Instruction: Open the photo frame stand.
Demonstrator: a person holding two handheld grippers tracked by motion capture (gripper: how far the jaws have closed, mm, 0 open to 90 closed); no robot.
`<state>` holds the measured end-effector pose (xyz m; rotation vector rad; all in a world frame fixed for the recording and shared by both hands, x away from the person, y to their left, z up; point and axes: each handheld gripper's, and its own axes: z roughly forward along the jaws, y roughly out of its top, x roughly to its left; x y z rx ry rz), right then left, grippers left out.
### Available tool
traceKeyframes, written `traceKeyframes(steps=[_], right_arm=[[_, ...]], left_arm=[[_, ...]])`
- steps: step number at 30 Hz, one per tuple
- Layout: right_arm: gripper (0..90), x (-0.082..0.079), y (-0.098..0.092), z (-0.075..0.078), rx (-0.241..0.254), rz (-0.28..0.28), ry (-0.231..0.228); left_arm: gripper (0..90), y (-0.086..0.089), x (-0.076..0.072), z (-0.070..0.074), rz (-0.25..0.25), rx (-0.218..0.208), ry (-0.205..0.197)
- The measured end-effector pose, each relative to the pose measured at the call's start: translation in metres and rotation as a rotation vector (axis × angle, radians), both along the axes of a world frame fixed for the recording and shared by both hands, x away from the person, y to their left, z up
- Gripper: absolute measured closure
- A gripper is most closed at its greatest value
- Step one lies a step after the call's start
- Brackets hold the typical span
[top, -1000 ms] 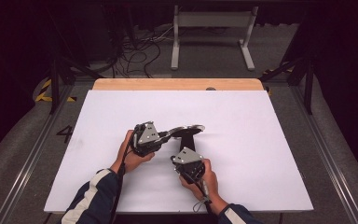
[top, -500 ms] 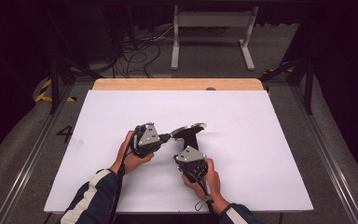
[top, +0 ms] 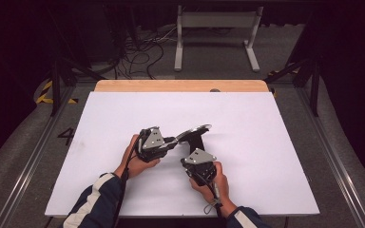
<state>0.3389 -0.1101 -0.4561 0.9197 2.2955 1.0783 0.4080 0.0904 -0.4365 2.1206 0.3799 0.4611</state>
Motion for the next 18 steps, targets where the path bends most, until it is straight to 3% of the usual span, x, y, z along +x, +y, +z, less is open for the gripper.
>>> traceKeyframes(steps=[2, 5, 7, 11, 18], right_arm=[[90.0, 0.0, 0.0, 0.0, -0.006, 0.003, 0.001], [90.0, 0.0, 0.0, -0.001, -0.005, 0.007, 0.006], [90.0, 0.0, -0.001, -0.001, -0.007, 0.011, 0.004], [90.0, -0.001, -0.001, -0.001, -0.008, 0.012, 0.004], [90.0, -0.002, -0.005, 0.0, 0.016, -0.004, 0.012]], left_arm=[[64.5, -0.004, 0.001, 0.0, 0.025, -0.008, -0.009], [63.9, -0.01, 0.003, -0.001, 0.03, -0.014, -0.008], [65.7, -0.012, 0.004, -0.002, 0.031, -0.042, 0.017], [75.8, -0.014, 0.006, -0.003, 0.036, -0.03, 0.005], [78.2, -0.015, 0.003, -0.002, 0.024, 0.015, -0.033]])
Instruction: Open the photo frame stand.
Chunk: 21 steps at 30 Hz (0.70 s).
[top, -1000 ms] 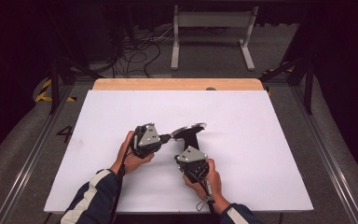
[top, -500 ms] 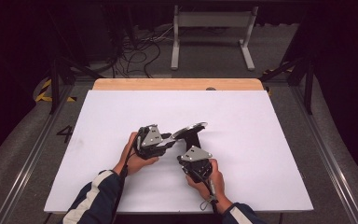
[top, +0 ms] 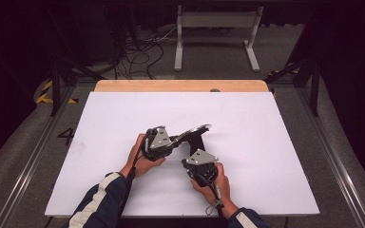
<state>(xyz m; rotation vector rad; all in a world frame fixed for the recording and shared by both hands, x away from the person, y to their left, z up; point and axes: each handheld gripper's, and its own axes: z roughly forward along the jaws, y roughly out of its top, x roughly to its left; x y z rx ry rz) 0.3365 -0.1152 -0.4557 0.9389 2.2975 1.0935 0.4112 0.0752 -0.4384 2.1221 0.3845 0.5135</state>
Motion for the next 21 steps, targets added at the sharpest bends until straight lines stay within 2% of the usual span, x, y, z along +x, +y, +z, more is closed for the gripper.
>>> traceKeyframes(steps=[6, 15, 21], right_arm=[[90.0, 0.002, -0.004, 0.0, 0.001, -0.002, 0.009], [90.0, 0.0, -0.003, 0.0, -0.008, 0.0, 0.0], [90.0, 0.0, -0.007, 0.001, 0.004, -0.008, 0.015]], left_arm=[[78.9, -0.001, -0.005, 0.001, 0.004, 0.048, -0.039], [79.4, 0.0, -0.012, 0.001, 0.02, 0.067, -0.053], [79.7, 0.0, -0.015, 0.002, 0.029, 0.076, -0.058]])
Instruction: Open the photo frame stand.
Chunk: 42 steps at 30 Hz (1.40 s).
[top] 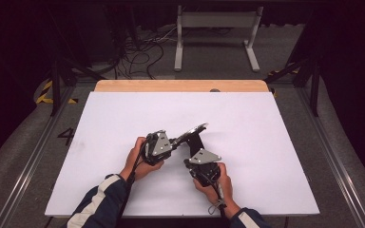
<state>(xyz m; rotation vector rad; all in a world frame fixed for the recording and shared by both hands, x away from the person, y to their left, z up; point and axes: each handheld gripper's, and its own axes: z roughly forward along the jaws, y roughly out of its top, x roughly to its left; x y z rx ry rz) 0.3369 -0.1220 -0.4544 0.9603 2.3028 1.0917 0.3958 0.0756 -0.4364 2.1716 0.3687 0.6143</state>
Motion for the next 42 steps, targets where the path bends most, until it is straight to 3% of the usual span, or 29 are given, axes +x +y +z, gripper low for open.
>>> traceKeyframes(steps=[14, 22, 26, 31, 37, 42], right_arm=[[90.0, 0.005, -0.014, 0.001, 0.018, -0.037, 0.019], [90.0, 0.007, -0.017, 0.001, 0.017, -0.045, 0.024], [90.0, 0.009, -0.019, -0.001, 0.027, -0.051, 0.037], [90.0, 0.009, -0.019, -0.001, 0.029, -0.052, 0.035], [90.0, 0.008, -0.019, 0.001, 0.05, -0.04, 0.016], [90.0, 0.006, -0.013, 0.001, 0.05, -0.025, -0.006]], left_arm=[[78.7, -0.002, -0.007, 0.0, -0.008, 0.024, -0.002], [79.1, -0.003, -0.003, -0.001, 0.01, -0.016, 0.009], [79.1, -0.004, -0.001, -0.003, 0.004, -0.017, 0.024], [72.2, -0.006, 0.001, -0.007, -0.001, -0.013, 0.041], [63.8, -0.008, 0.008, -0.009, 0.002, -0.043, 0.104], [68.9, -0.008, 0.01, -0.01, 0.011, -0.045, 0.103]])
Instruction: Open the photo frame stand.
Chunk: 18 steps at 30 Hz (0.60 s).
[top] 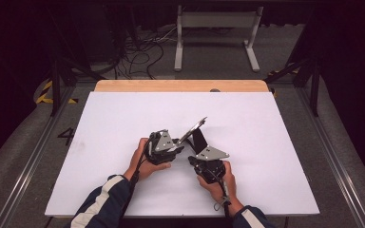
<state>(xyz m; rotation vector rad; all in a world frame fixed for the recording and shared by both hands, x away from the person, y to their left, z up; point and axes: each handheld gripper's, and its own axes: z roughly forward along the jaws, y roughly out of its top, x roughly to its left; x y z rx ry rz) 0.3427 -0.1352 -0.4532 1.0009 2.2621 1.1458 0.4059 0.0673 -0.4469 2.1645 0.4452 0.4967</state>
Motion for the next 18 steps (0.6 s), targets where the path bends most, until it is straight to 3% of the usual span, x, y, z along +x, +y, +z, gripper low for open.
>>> traceKeyframes(steps=[1, 3, 8, 15, 18], right_arm=[[90.0, 0.0002, 0.0007, -0.0001, 0.0, 0.004, -0.002], [90.0, 0.0004, 0.0007, -0.0002, -0.001, 0.003, -0.005], [90.0, -0.0001, 0.0016, -0.0006, -0.002, -0.037, -0.015], [90.0, -0.0005, -0.0011, -0.0002, -0.011, -0.062, -0.02], [90.0, 0.0001, -0.0043, -0.0003, 0.002, -0.061, 0.003]], left_arm=[[75.9, 0.0007, 0.0006, 0.0, 0.002, -0.006, 0.002], [76.4, 0.0034, 0.0024, 0.0001, -0.005, -0.011, 0.012], [77.6, 0.0017, -0.0005, 0.0016, -0.004, 0.031, -0.022], [78.3, 0.0014, -0.003, 0.004, -0.019, 0.07, -0.039], [78.5, 0.0007, -0.0051, 0.0048, -0.024, 0.077, -0.041]])
